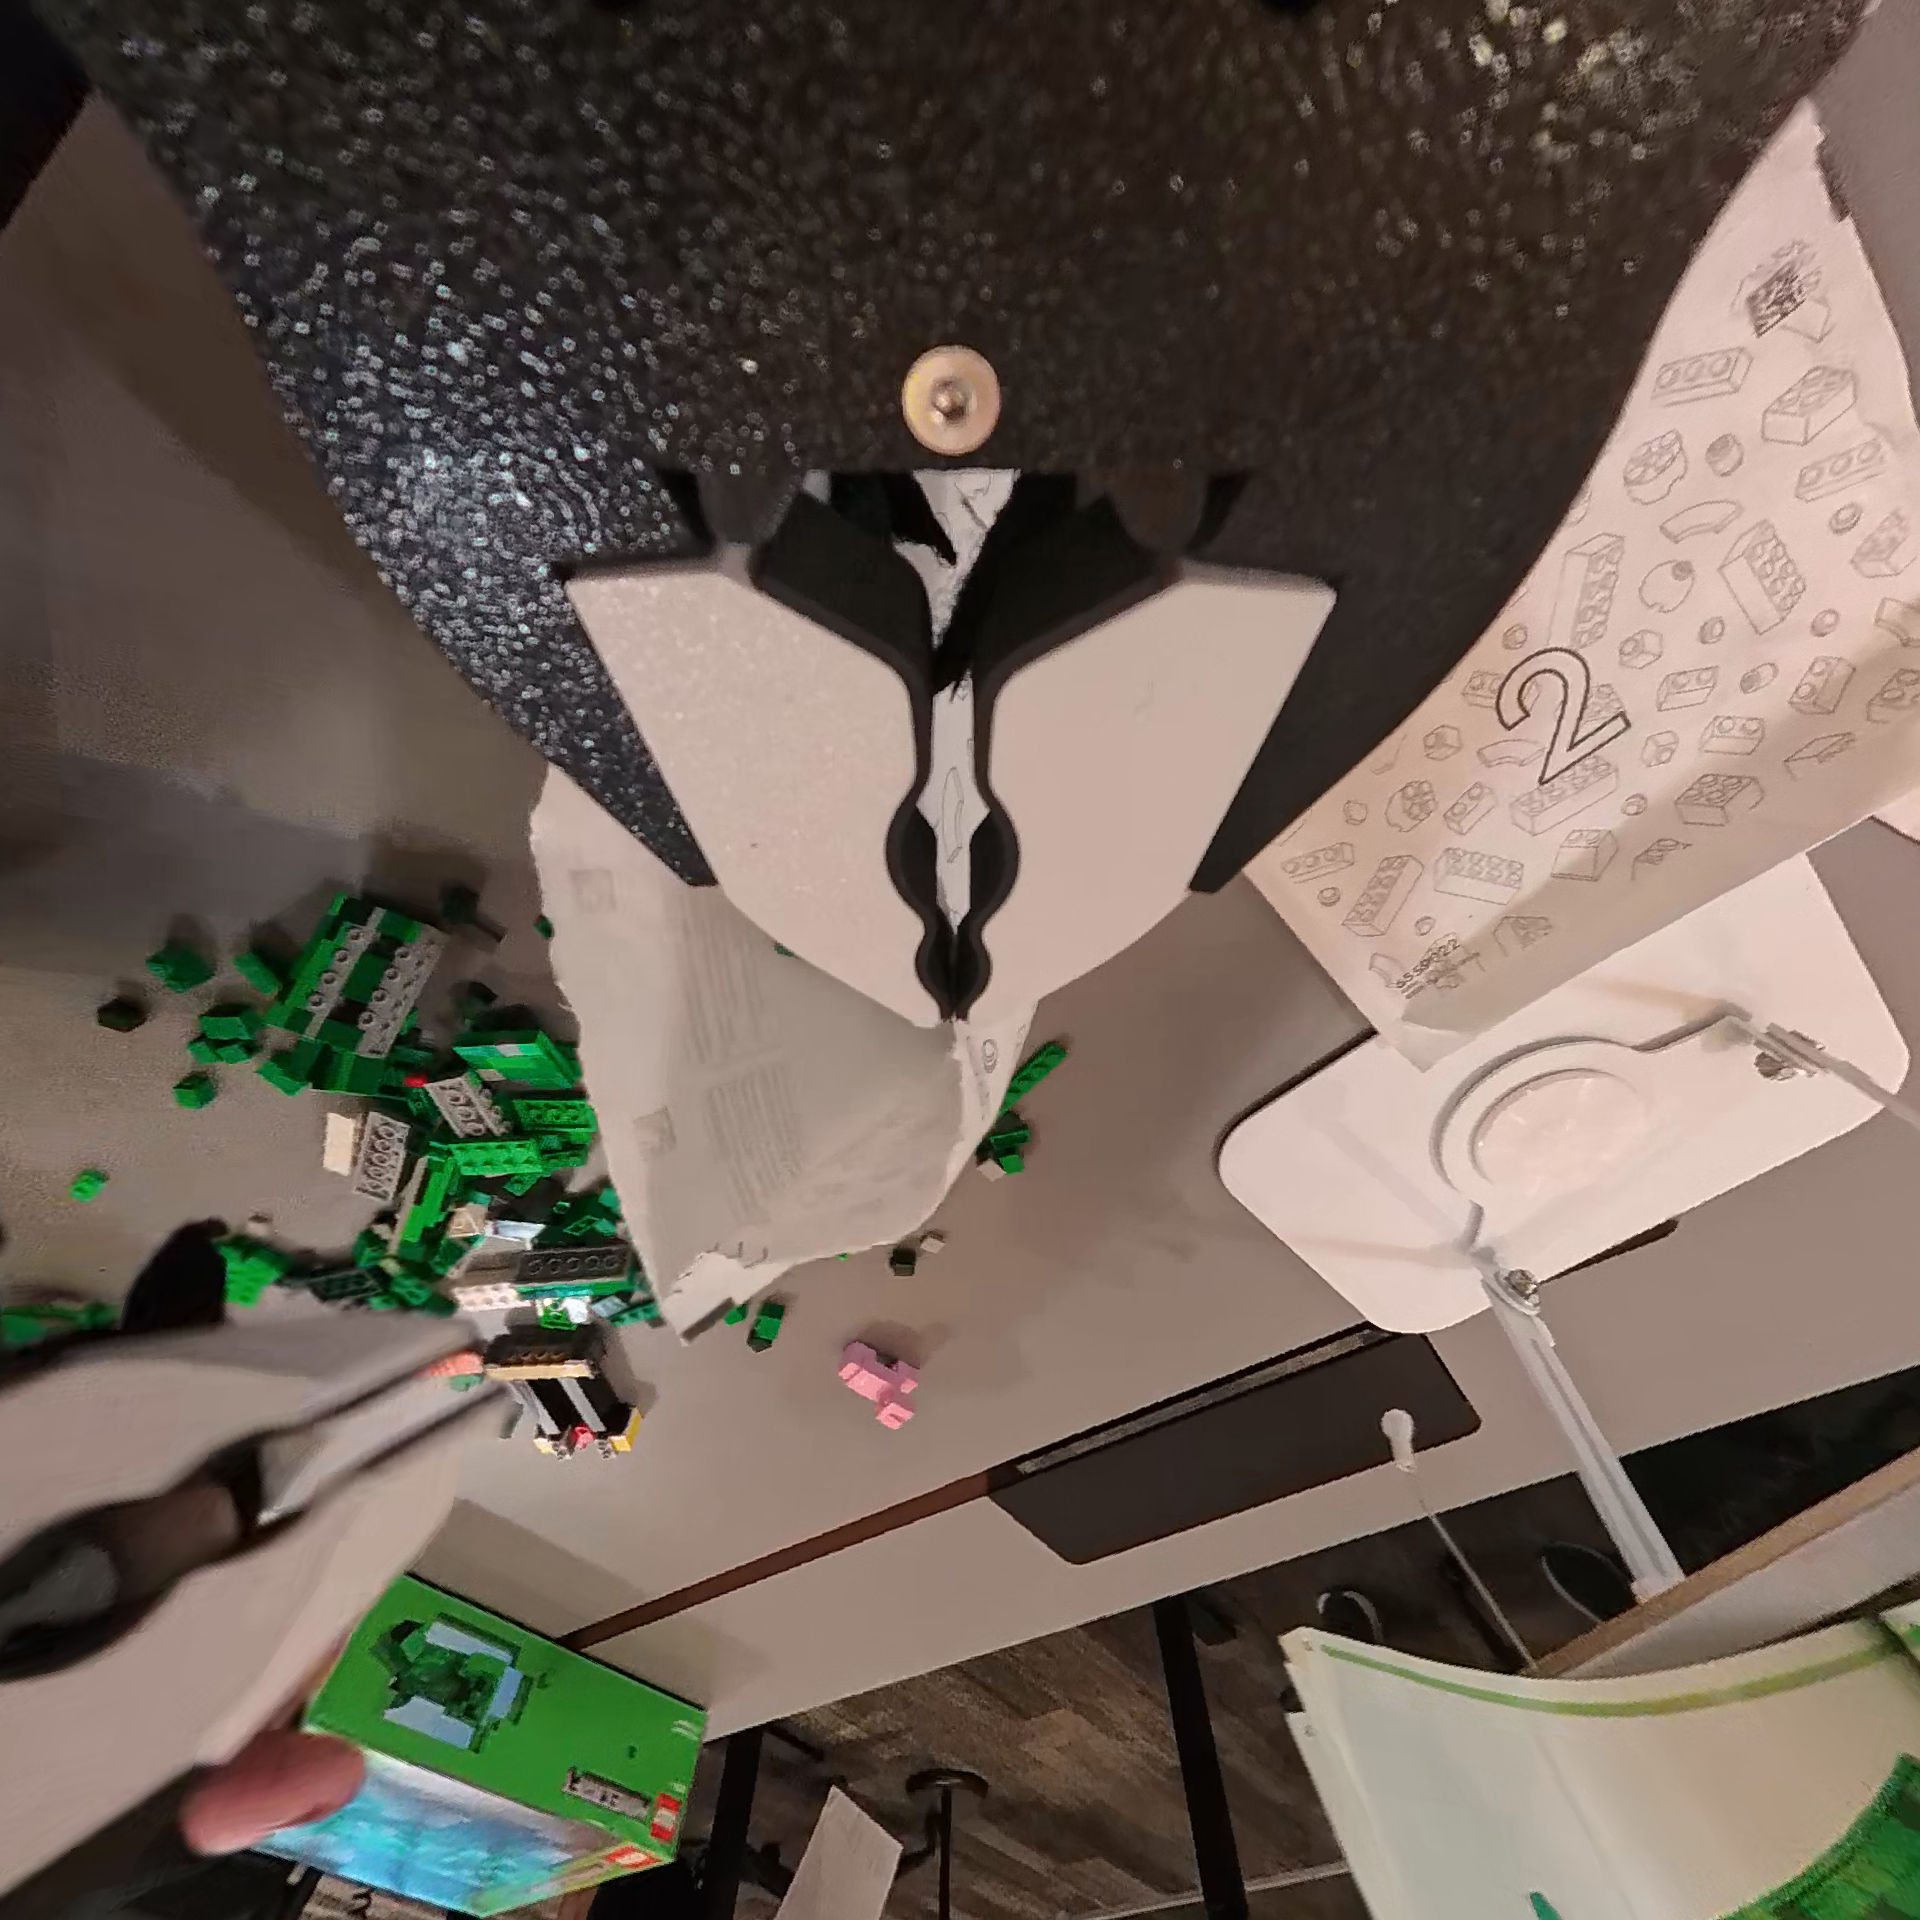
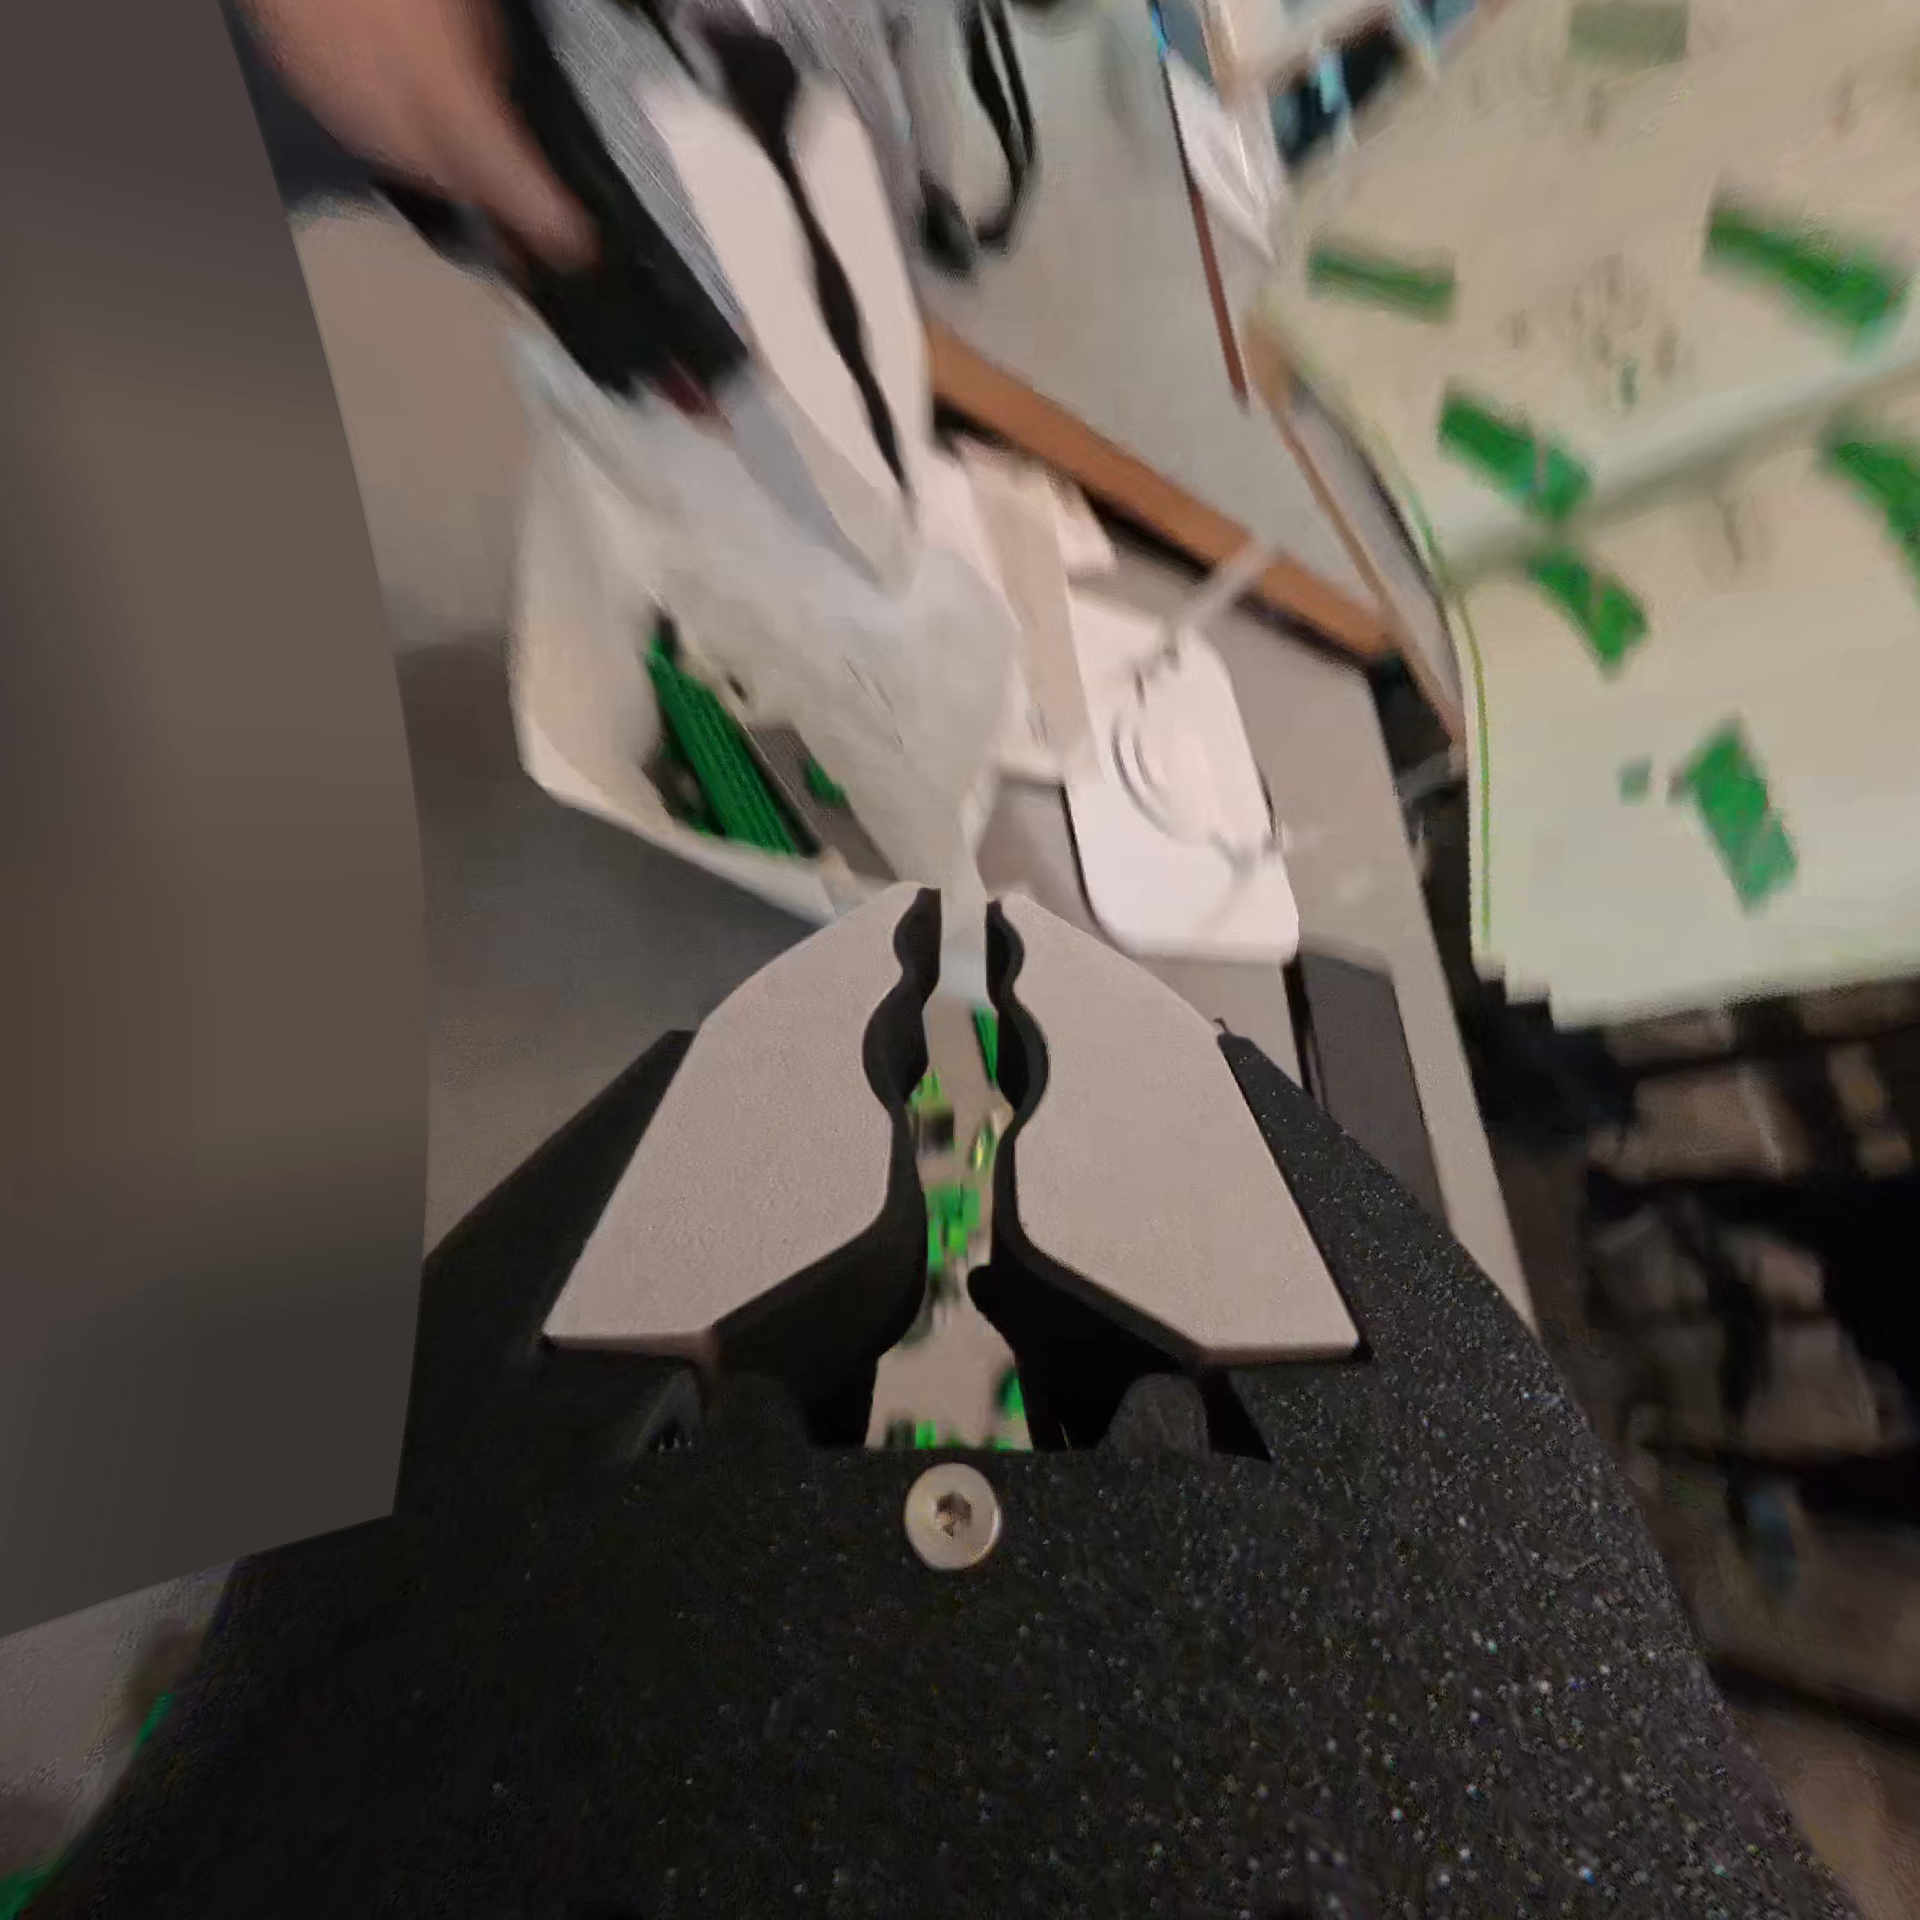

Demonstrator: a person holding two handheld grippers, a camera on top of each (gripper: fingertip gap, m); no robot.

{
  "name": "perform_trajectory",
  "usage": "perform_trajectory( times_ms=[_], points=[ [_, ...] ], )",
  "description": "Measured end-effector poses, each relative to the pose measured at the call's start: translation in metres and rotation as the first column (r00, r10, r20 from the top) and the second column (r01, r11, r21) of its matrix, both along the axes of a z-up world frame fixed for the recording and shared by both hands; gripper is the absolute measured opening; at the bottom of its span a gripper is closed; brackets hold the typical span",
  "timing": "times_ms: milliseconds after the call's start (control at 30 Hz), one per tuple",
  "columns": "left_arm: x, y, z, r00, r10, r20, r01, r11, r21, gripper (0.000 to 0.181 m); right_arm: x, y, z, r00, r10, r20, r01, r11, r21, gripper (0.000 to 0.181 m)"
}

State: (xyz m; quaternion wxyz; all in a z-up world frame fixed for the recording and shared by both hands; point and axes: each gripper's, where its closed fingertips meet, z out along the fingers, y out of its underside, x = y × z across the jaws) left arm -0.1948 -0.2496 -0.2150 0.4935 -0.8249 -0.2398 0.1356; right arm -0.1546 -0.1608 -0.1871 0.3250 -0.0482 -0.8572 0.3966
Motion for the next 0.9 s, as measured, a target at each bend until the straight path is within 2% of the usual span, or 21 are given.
perform_trajectory(
  times_ms=[67,167,267,400,500,633,767,900],
  points=[
    [-0.003,-0.005,0.0,1.0,0.019,-0.003,-0.019,1.0,-0.005,0.0,-0.019,0.032,-0.029,0.979,-0.132,0.155,0.125,0.991,0.054,0.009],
    [-0.006,-0.009,-0.002,0.999,0.031,0.006,-0.031,1.0,-0.005,0.0,-0.027,0.036,-0.076,0.923,-0.147,0.357,0.128,0.989,0.077,0.009],
    [-0.007,-0.012,-0.003,0.999,0.041,0.009,-0.041,0.999,-0.009,0.0,-0.032,0.028,-0.116,0.888,-0.143,0.438,0.092,0.986,0.136,0.011],
    [-0.008,-0.013,-0.002,0.999,0.041,0.007,-0.041,0.999,-0.003,0.0,-0.035,0.022,-0.148,0.851,-0.161,0.5,0.077,0.98,0.185,0.015],
    [-0.007,-0.011,-0.003,0.999,0.033,0.01,-0.033,0.999,-0.003,0.0,-0.035,0.038,-0.161,0.819,-0.246,0.518,0.117,0.956,0.268,0.015],
    [-0.006,-0.009,-0.004,1.0,0.023,0.014,-0.023,1.0,-0.003,0.0,-0.041,0.064,-0.162,0.795,-0.35,0.496,0.205,0.924,0.323,0.015],
    [-0.005,-0.006,-0.005,1.0,0.013,0.017,-0.013,1.0,-0.005,0.0,-0.046,0.071,-0.166,0.801,-0.365,0.474,0.225,0.918,0.327,0.017],
    [-0.004,-0.005,-0.006,1.0,0.011,0.015,-0.011,1.0,-0.009,0.0,-0.048,0.064,-0.168,0.791,-0.334,0.513,0.223,0.938,0.267,0.016]
  ],
)
